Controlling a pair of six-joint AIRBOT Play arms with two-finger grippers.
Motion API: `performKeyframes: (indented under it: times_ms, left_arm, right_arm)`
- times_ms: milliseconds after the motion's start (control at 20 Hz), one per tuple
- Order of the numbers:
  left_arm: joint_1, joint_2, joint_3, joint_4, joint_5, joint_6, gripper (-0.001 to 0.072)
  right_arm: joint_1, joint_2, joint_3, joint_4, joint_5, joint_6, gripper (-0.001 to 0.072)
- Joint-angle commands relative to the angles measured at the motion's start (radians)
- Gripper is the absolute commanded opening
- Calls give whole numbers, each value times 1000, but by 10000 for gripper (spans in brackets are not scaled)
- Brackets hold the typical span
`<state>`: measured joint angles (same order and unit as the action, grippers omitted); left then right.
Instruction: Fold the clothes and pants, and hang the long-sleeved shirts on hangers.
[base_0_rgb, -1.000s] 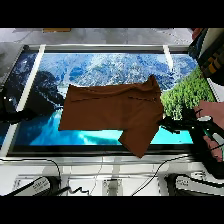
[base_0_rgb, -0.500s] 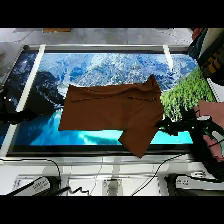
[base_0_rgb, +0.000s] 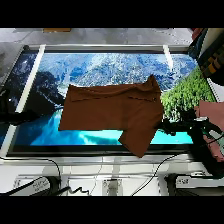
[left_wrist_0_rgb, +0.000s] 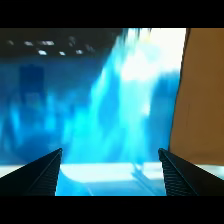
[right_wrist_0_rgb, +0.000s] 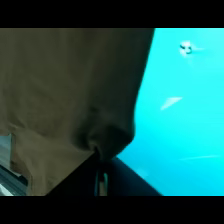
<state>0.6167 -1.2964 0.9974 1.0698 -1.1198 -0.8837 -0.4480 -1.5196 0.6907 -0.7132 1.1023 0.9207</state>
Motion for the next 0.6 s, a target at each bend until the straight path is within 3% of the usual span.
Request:
performKeyframes:
  times_ms: [0,250,550]
  left_arm:
    - [0,-52,-1,-2,-54,-18,681]
    - [0,-110,-12,-17,-75,-97,681]
    - [-23,-141,-107,-136,-75,-66,678]
  right_arm:
    - [0,-1,2,25,-14,-26,15]
    - [0,15,2,39,-10,-26,16]
    - [0,15,2,39,-10,-26,15]
